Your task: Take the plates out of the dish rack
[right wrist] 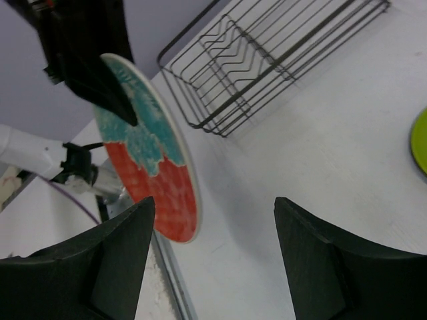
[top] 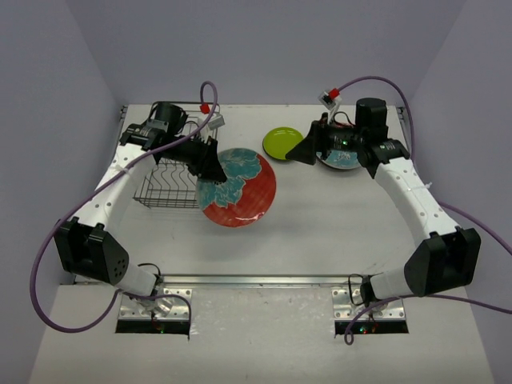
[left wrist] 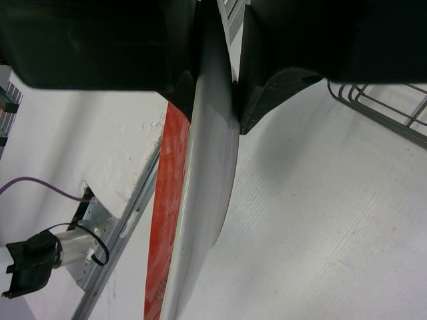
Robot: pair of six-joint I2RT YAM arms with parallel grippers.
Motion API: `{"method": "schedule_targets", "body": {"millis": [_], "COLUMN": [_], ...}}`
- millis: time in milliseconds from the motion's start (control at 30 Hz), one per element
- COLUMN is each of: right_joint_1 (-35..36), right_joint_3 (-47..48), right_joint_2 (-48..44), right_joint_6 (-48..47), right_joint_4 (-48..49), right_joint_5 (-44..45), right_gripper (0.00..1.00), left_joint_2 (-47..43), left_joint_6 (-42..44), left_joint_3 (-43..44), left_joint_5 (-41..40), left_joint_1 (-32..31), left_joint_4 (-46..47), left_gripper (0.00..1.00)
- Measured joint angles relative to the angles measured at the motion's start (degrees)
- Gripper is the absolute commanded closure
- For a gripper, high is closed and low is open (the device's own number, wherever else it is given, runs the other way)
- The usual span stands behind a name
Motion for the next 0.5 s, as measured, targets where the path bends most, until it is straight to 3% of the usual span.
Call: {"method": "schedule_targets", "body": {"millis": [167,367,500], "right_joint_1": [3.75,11.89,13.27], "right_joint_3": [-0.57,-0.66,-0.42], "right_joint_2": [0.03,1.61,4.65], "right_joint_6": [-0.86,-4.49,-4.89], "right_joint_4": [-0.39,-3.01,-4.24], "right_joint_5": [-6.51,-6.37,-6.00], "right_gripper": [0.23,0.23,0.23], "left_joint_2": [-0.13,-0.03,0.41], "left_joint_6": [0.45,2.20,2.99], "left_joint_3": [0.00,0.07,0.24], "left_joint_5": [0.60,2.58,2.24], "left_joint_1": [0.00,0.00,0.02], "left_joint_4": [0.21,-0.33,-0.85], "left_gripper": [1.00,1.00,1.00]}}
